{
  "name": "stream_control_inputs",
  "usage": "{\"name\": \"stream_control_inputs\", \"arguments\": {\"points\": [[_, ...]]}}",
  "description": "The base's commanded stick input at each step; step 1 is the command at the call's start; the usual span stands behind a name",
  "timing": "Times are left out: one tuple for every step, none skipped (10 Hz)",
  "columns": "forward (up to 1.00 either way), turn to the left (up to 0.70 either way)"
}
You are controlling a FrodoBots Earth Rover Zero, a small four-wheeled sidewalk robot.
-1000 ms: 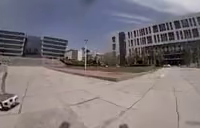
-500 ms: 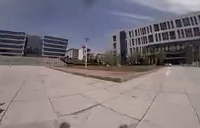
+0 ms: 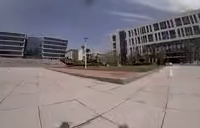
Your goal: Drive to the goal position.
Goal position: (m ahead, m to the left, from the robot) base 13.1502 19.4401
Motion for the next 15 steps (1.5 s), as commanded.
{"name": "stream_control_inputs", "arguments": {"points": [[0.7, 0.0], [0.7, 0.0], [0.7, 0.0], [0.7, 0.0], [0.7, 0.0], [0.7, 0.0], [0.7, 0.08], [0.7, 0.35], [0.7, 0.35], [0.7, 0.35], [0.7, 0.35], [0.7, 0.35], [0.7, 0.35], [0.7, 0.35], [0.7, 0.35]]}}
